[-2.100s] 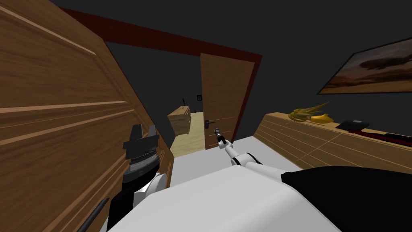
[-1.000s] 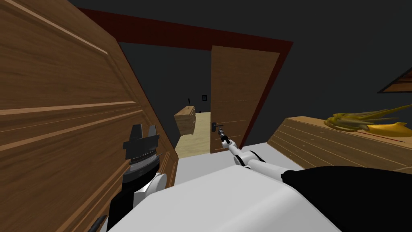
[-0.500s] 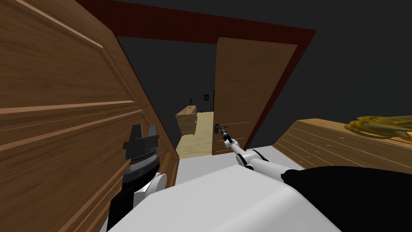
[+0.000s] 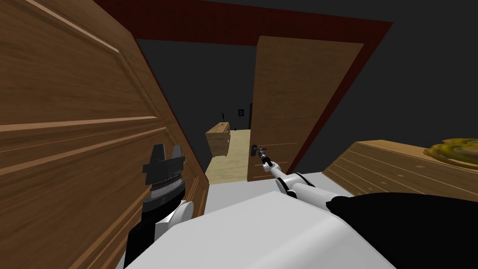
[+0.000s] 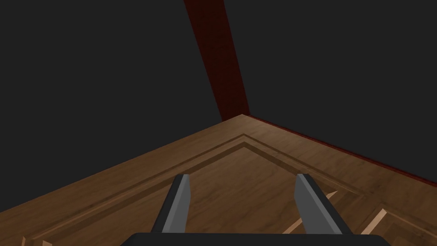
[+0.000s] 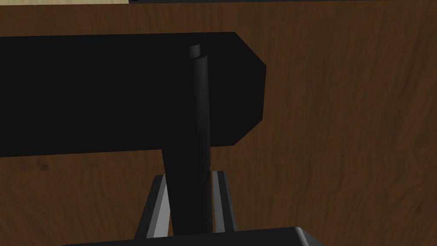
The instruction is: Pull the door open
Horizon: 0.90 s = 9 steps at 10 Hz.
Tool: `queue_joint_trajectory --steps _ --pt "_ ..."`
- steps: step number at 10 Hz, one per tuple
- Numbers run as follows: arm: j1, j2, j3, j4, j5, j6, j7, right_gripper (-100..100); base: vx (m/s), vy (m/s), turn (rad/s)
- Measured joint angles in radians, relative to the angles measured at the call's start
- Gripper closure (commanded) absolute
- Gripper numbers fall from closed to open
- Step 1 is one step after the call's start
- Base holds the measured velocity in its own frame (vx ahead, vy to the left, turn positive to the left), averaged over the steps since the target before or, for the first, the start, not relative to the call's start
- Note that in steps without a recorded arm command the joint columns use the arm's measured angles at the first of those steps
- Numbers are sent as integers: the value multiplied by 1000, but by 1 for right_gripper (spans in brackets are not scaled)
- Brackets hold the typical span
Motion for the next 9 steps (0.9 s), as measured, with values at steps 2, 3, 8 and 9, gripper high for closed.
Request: queue_joint_trajectory --steps 2,3,8,9 --pt "1 1 1 1 1 1 1 100 -9 -1 1" --pt "2 2 1 2 1 2 1 100 0 0 0" --pt "-4 -21 61 4 -18 -14 -29 100 -189 -73 104" --pt "-3 -24 80 12 -24 -23 -37 100 -208 -102 105"
